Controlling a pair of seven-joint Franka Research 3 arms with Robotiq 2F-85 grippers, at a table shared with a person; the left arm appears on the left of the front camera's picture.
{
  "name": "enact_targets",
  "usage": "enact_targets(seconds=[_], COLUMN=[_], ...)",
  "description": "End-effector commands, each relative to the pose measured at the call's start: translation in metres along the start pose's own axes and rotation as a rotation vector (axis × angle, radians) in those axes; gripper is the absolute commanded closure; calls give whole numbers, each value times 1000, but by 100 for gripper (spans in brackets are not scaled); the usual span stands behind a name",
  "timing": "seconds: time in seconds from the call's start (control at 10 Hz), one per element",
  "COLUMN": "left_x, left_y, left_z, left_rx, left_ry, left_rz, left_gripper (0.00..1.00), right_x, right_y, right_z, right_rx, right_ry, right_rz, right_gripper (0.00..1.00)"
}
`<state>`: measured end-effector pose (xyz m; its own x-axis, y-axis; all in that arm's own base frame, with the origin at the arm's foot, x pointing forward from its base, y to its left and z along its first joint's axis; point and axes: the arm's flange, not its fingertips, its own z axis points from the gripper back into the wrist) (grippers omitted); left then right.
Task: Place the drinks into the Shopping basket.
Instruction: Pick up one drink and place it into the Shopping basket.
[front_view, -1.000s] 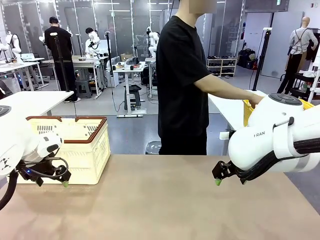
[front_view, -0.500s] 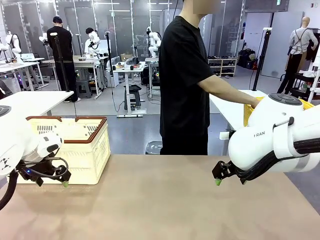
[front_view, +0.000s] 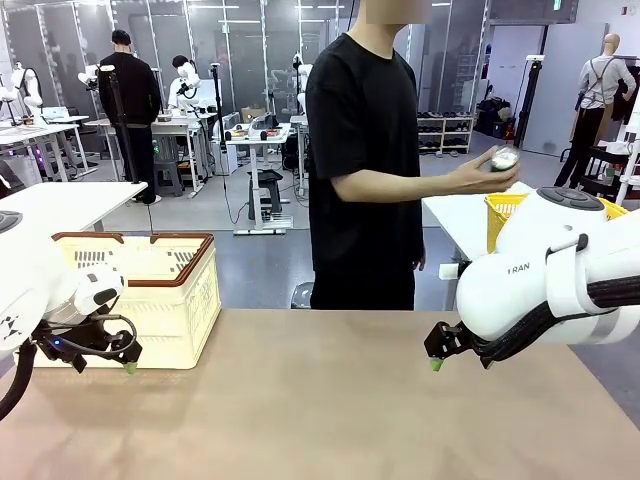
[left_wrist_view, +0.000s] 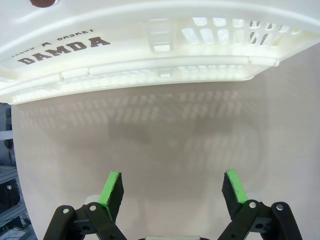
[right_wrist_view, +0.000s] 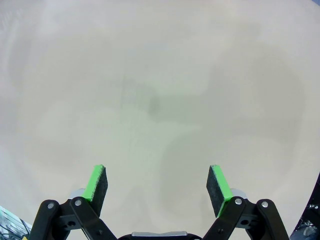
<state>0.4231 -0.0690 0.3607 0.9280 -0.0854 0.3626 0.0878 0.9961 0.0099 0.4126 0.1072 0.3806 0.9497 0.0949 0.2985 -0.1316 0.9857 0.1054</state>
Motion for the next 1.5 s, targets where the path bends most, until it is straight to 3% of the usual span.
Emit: enact_targets(seconds=[0.0, 1.4], left_x=[0, 0], left_y=[1, 1], left_z=[0, 0], left_rx=[1, 1], left_ry=[2, 2], left_rz=[15, 15], left_gripper=[0, 0], right_x=[0, 0], right_y=[0, 7], right_z=[0, 6], right_rx=[2, -32], right_ry=[1, 13], right_rz=[1, 14], right_gripper=[0, 0])
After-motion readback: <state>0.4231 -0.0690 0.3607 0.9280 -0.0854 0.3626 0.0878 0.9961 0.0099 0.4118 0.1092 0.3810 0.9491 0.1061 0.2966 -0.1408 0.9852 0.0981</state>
